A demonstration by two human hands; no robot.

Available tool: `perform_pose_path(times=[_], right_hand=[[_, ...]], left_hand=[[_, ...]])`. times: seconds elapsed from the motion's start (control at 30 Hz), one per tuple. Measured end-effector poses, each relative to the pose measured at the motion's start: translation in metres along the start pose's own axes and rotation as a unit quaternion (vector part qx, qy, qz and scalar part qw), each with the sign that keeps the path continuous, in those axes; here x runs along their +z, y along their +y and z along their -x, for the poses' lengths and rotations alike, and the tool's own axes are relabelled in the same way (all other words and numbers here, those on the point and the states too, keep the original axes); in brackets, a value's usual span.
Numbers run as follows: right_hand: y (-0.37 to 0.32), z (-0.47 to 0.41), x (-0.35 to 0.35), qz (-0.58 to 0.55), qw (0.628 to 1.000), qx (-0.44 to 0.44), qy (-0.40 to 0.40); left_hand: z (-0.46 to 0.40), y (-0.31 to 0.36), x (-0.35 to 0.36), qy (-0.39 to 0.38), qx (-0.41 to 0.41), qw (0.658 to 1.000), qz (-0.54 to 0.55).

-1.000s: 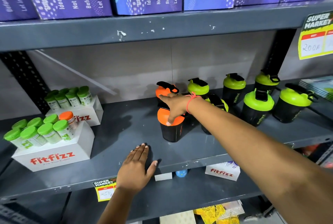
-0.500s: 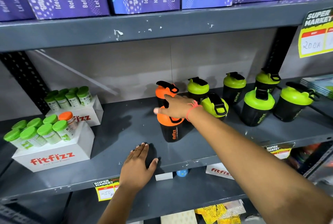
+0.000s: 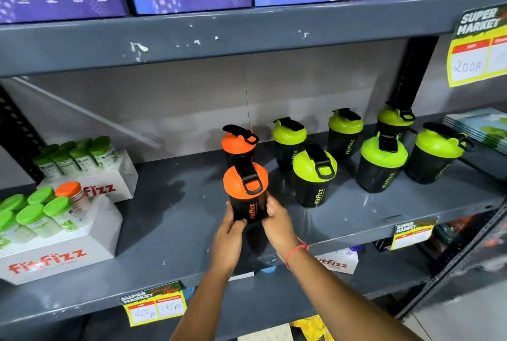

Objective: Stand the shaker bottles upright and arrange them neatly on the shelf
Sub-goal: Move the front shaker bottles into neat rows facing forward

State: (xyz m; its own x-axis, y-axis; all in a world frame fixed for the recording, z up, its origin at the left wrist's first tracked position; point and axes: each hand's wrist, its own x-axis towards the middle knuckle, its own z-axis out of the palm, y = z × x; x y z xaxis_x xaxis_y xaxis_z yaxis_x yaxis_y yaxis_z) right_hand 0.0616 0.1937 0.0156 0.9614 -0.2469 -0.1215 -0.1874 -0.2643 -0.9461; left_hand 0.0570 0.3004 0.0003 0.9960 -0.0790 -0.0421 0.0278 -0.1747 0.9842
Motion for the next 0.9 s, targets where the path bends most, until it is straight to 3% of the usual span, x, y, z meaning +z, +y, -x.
perform_pose_path(times=[0.27,0.63,0.7,0.77,0.83,0.9], right_hand=[[0.003,0.005,-0.002,-0.031,0.999,-0.008,0.027],[0.006,0.007,-0.018,-0.003,0.999,0.0,-0.05],[0.006,0.01,-0.032,0.003,0.998,0.004,-0.055],[0.01,0.018,-0.052,-0.003,0.999,-0.002,-0.044],[0.019,0.031,-0.076,-0.026,0.999,-0.023,-0.028],[0.031,0.038,-0.102,-0.075,0.997,-0.025,0.011]], left_hand=[[-0.002,-0.006,0.003,0.005,0.029,1.0,-0.004],[-0.002,-0.009,0.009,0.031,0.04,0.998,-0.042],[0.0,-0.01,0.012,0.071,0.031,0.995,-0.064],[0.01,-0.011,0.02,0.163,0.029,0.986,-0.019],[0.03,-0.01,0.037,0.283,0.079,0.956,0.011],[0.052,-0.002,0.067,0.318,0.137,0.938,-0.022]])
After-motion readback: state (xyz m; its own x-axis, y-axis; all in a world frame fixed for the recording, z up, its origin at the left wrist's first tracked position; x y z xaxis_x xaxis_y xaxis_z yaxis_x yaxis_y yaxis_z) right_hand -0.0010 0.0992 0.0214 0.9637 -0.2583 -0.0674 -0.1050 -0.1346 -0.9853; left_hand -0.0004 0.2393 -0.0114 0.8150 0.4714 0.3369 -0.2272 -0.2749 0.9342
